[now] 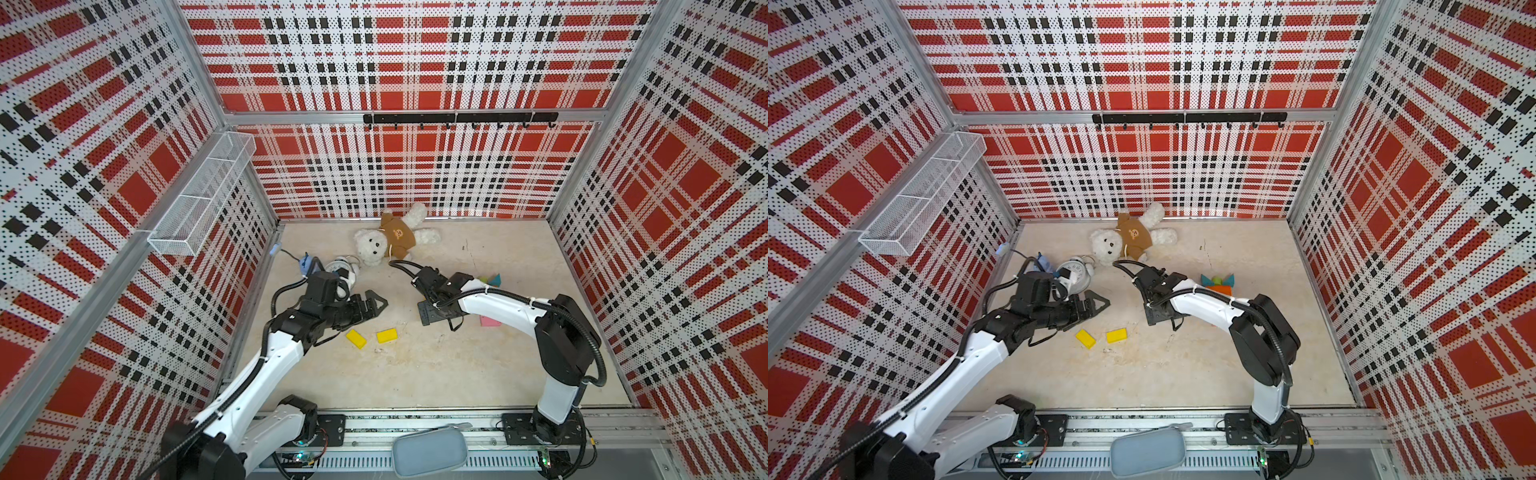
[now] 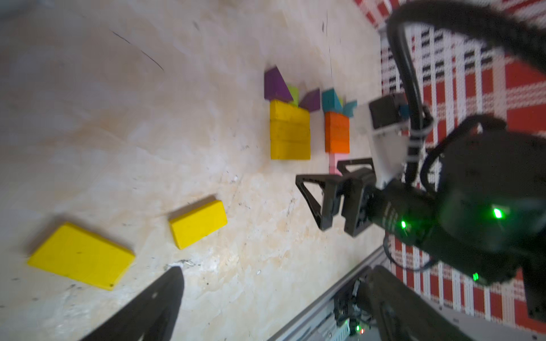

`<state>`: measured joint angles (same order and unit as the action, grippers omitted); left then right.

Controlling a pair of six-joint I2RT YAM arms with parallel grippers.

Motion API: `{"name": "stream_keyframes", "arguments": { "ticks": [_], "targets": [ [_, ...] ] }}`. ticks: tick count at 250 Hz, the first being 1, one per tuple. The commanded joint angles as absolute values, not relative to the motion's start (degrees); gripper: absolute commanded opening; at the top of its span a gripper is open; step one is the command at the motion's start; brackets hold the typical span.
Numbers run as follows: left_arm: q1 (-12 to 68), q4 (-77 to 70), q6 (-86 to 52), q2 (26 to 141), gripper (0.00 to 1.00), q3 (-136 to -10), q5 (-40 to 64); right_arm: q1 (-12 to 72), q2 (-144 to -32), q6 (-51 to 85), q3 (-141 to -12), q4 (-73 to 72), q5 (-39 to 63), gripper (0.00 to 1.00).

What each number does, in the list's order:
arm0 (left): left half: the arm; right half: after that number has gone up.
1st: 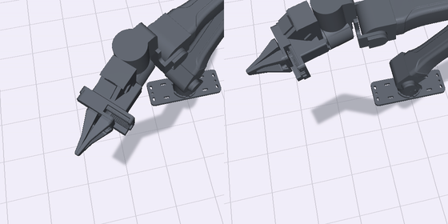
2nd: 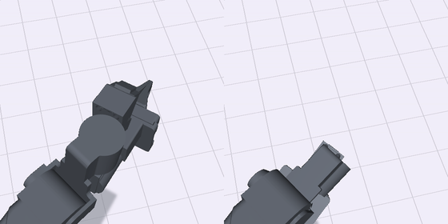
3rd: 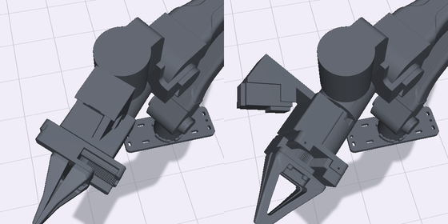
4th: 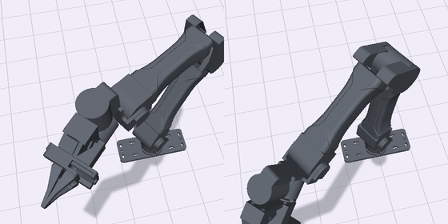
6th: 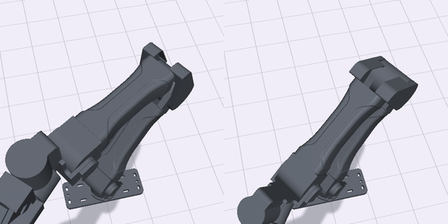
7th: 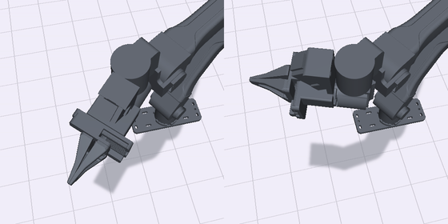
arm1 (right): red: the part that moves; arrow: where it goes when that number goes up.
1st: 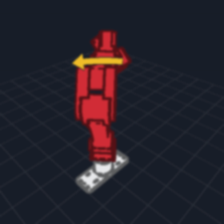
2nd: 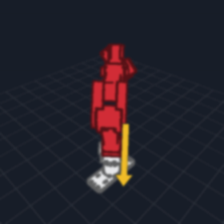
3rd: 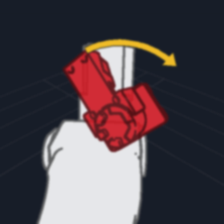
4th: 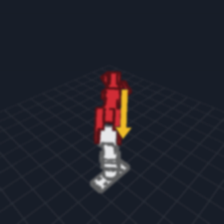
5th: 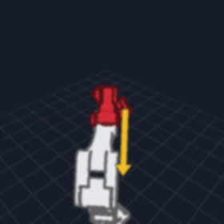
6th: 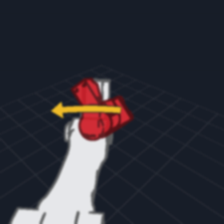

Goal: Assemble a carrot with building blocks
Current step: Assemble the building block at the center of the board, then pick up the building block from the center of the board.

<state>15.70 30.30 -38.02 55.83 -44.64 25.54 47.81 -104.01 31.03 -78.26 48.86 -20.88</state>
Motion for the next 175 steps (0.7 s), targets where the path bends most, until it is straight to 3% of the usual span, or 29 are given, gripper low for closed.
{"name": "stream_keyframes", "arguments": {
  "ticks": [1,31,48,83,121,148,175],
  "targets": [
    [8.1,35.1,-38.4,50.9,0.99,-44.2,22.1,48.1,-103.4,31.3,-80.7,50.2,-27.3,1.0],
    [0.3,40.0,-36.2,46.3,1.0,-43.3,21.0,48.0,-104.6,27.6,-80.4,46.0,-22.7,1.0],
    [-1.7,41.9,-34.2,44.0,1.0,-43.2,20.5,48.1,-104.7,26.1,-80.3,43.2,-18.1,0.89],
    [-1.5,43.1,-32.8,40.3,0.99,-42.2,18.4,48.6,-105.3,25.9,-83.9,43.9,-13.8,0.68],
    [1.3,40.6,-33.5,39.2,1.0,-40.7,18.1,49.8,-101.3,28.1,-82.4,43.6,-14.6,0.62],
    [2.9,39.9,-33.5,40.2,1.0,-40.6,18.8,49.8,-97.0,31.4,-77.6,41.6,-13.5,0.51],
    [3.4,39.9,-33.5,41.7,0.99,-40.7,20.3,49.8,-93.3,32.2,-75.3,42.0,-12.4,0.5]
  ]
}}
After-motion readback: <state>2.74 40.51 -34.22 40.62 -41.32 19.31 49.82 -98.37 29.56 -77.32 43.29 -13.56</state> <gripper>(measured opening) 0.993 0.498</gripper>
